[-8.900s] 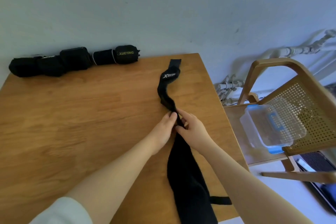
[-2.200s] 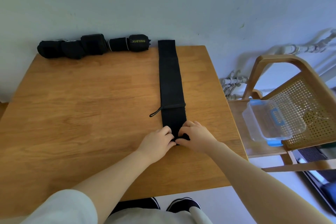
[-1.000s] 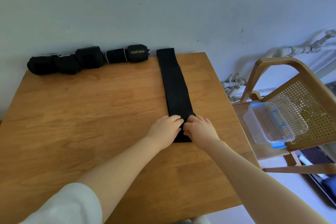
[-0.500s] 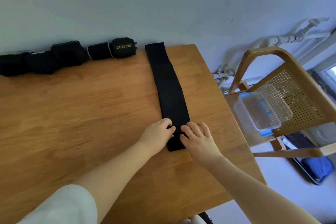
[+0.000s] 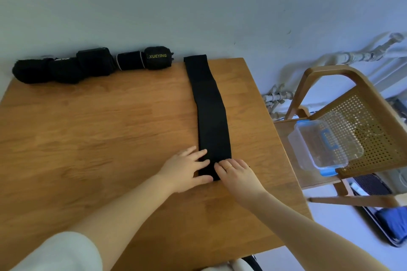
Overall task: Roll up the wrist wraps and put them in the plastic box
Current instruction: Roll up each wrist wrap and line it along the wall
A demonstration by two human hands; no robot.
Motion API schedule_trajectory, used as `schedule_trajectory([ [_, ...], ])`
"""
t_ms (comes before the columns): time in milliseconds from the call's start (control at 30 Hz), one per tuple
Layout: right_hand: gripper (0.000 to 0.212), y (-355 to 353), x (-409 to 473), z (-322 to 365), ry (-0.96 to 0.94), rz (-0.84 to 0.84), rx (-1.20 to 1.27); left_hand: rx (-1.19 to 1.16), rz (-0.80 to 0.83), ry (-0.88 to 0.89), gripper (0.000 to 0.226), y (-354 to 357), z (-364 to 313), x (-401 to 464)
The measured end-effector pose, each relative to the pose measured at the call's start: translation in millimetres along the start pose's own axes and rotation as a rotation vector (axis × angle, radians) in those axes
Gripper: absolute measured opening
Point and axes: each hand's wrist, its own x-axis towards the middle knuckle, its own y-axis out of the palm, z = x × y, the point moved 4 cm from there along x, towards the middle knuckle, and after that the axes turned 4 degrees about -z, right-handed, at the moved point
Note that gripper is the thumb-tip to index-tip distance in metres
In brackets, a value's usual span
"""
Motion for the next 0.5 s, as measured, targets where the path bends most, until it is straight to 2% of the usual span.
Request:
schedule_trajectory([
  [133, 0.041, -17.8, 14.0, -11.0, 0.103, 0.156, 0.240, -0.059, -0.167, -0.069, 0.050, -10.4, -10.8, 7.8],
  [267, 0.033, -21.9, 33.2, -19.6, 0.131, 0.165, 0.270, -0.076, -0.312, -0.130, 0.032, -21.4, -16.4, 13.4],
  [400, 0.038, -16.9, 48.5, -32.6, 0.148, 0.242, 0.242, -0.080, -0.294, -0.136, 0.044, -15.7, -18.0, 17.0],
  [500, 0.035, -13.7, 59.7, -41.2, 0.215, 0.312, 0.353, -0.146, -0.274, -0.189, 0.050, -13.0, -16.3, 19.1],
])
